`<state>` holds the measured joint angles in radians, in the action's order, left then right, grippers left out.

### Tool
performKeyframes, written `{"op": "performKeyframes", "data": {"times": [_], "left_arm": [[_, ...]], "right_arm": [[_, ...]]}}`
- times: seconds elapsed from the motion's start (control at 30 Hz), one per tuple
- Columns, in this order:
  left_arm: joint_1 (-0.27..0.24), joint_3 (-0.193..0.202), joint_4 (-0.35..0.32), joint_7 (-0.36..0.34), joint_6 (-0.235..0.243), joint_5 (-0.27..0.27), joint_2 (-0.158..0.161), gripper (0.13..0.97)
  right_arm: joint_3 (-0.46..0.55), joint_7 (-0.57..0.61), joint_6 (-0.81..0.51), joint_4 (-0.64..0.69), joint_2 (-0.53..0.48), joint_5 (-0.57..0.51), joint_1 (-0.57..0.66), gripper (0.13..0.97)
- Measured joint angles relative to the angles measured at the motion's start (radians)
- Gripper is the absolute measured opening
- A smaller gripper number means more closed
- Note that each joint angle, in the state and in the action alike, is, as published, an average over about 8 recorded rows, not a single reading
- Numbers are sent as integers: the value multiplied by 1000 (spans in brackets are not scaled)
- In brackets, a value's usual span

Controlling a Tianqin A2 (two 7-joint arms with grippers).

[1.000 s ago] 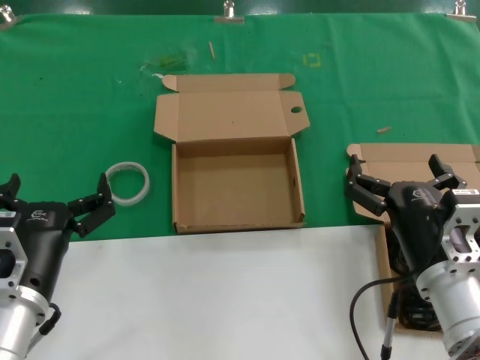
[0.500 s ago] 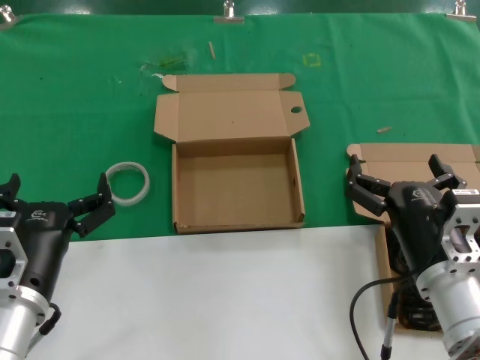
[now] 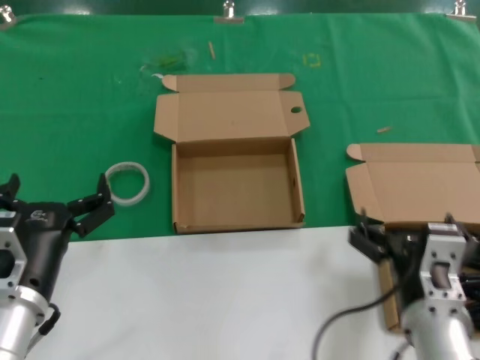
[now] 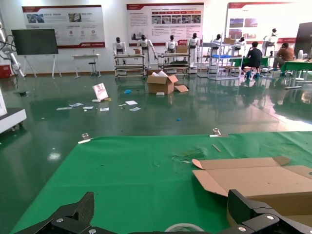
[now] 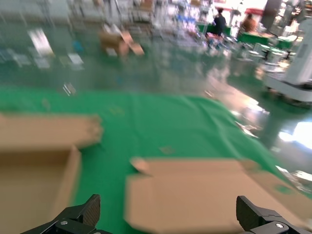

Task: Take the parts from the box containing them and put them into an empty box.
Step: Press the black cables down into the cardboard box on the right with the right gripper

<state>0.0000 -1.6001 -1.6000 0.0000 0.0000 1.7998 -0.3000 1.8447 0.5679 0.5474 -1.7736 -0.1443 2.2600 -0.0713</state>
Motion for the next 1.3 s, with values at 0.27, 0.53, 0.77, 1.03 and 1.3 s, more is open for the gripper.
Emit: {"op": "performKeyframes", "data": {"times": [0.27,0.53,0.77,1.03,1.3], "left_arm": [[0,0,0,0,0,0,0,966],[0,0,0,0,0,0,0,966],[0,0,0,0,0,0,0,966],[0,0,0,0,0,0,0,966],[0,0,0,0,0,0,0,966]], "right_arm": [[-57,358,281,-120,0,74,-95,966],[-138,728,434,-153,0,183,-79,966],[-243,1049,443,-106,0,331,-17,966],[-329,1315,397,-16,2,457,55,966],[-350,1397,321,97,7,487,121,966]]}}
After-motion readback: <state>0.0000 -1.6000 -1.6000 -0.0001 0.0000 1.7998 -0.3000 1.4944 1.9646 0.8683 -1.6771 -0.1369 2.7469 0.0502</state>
